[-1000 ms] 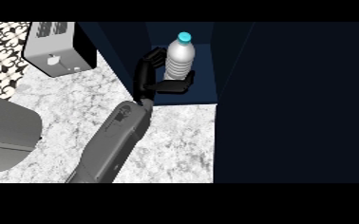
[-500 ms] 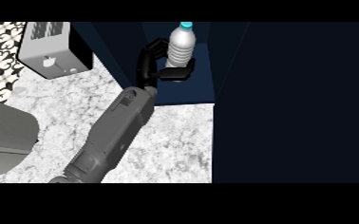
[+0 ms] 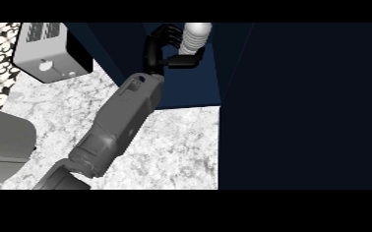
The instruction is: Pick up the bottled water, place it into the cabinet and close the cabinet
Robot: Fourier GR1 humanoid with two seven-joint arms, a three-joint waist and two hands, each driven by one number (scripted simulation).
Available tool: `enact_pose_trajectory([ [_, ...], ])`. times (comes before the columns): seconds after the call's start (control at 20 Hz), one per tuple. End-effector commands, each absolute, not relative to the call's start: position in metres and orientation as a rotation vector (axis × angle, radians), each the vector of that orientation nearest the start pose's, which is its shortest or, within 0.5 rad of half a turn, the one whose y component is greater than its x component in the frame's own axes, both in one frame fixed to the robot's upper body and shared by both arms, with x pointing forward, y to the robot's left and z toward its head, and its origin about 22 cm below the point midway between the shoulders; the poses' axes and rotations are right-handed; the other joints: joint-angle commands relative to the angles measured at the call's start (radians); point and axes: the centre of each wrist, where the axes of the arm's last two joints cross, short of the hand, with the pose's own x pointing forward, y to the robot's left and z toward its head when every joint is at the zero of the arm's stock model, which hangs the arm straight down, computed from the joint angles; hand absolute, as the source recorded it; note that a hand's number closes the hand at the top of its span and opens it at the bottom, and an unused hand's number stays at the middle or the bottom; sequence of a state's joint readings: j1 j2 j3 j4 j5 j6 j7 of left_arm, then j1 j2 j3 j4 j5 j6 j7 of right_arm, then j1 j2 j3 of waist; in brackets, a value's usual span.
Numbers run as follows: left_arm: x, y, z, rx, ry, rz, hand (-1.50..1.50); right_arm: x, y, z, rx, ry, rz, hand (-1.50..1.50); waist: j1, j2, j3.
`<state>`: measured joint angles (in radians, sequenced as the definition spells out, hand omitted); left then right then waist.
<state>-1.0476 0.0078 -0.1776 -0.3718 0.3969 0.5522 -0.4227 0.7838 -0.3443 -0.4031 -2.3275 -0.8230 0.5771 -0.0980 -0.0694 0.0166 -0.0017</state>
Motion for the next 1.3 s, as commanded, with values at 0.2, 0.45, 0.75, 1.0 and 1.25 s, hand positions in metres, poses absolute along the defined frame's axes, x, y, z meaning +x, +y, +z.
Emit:
enact_pose_trajectory([
  [0.2,0.428,0.093,0.034,0.312,-1.691,-0.061,-1.50,0.045,-0.338,0.143,0.344,-1.909,0.127,-1.50,-0.004,0.003,0.000],
  [0.45,0.434,0.089,0.045,0.328,-1.695,-0.049,-1.50,0.062,-0.349,0.141,0.342,-1.911,0.138,-1.50,-0.009,0.013,0.000],
  [0.75,0.435,0.090,0.048,0.230,-1.786,-0.039,-1.50,0.058,-0.342,0.148,0.370,-1.912,0.162,-1.50,-0.003,0.010,-0.001],
  [1.0,0.435,0.088,0.052,0.108,-1.887,-0.005,-1.50,0.057,-0.342,0.148,0.318,-1.920,0.167,-1.50,0.002,0.001,0.000],
  [1.25,0.436,0.084,0.059,0.068,-1.903,-0.019,-1.50,0.049,-0.334,0.151,0.307,-1.917,0.172,-1.50,0.014,-0.007,0.000],
])
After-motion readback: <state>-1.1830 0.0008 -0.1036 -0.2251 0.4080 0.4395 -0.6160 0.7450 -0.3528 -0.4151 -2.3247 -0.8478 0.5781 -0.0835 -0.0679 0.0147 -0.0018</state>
